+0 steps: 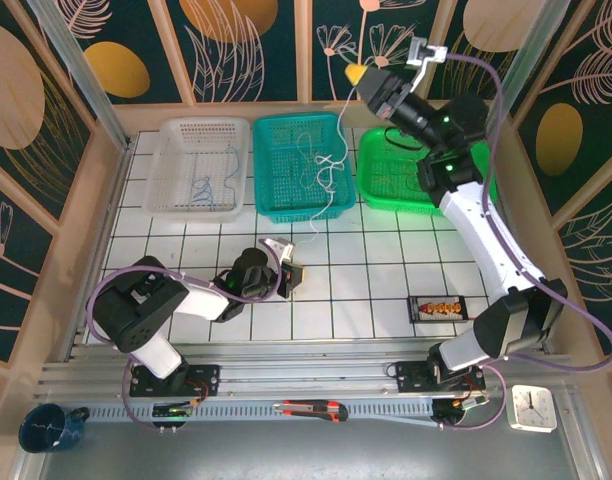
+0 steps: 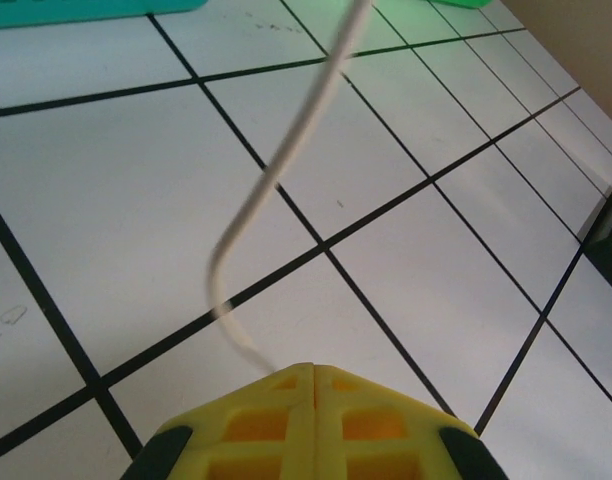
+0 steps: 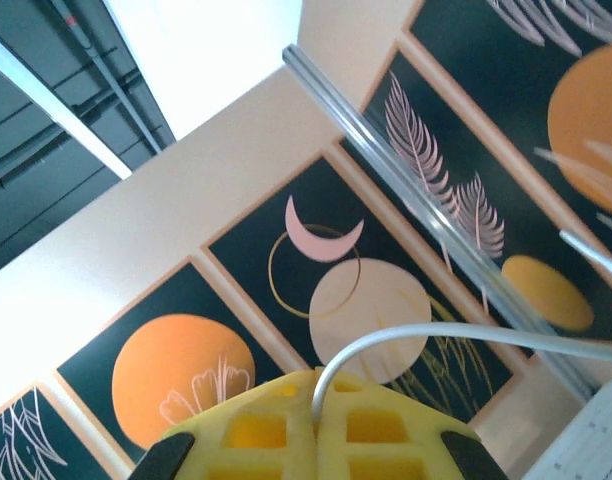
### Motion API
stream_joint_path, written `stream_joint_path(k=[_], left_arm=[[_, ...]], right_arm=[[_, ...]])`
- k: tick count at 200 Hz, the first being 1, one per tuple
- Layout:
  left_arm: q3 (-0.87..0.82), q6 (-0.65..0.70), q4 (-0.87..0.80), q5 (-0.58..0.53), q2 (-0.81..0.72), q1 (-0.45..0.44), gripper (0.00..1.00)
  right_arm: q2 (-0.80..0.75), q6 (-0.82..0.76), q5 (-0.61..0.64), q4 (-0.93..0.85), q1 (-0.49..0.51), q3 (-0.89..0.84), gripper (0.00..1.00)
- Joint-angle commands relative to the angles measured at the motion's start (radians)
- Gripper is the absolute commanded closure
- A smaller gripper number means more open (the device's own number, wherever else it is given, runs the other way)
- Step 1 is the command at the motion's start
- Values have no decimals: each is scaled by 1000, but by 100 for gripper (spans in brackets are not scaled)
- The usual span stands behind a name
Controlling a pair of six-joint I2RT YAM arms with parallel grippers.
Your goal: Untangle the cables
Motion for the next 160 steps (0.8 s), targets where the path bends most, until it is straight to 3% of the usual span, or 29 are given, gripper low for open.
stream_joint_path(k=[1,78,107,160], left_arm=[[-22,-22,55,1,23,-3,100],[-53,-55,85,-13,64,-3,100],[-42,-72,88,-3,43,-3,100],[1,-62,-18,29,-66,-3,100]], right_arm=[[42,20,-24,24,-51,111,100],[209,115,-20,2,-283,473,100],[251,74,-48,-48,-244,482,100],[301,-52,-20,-66,-101,274,100]])
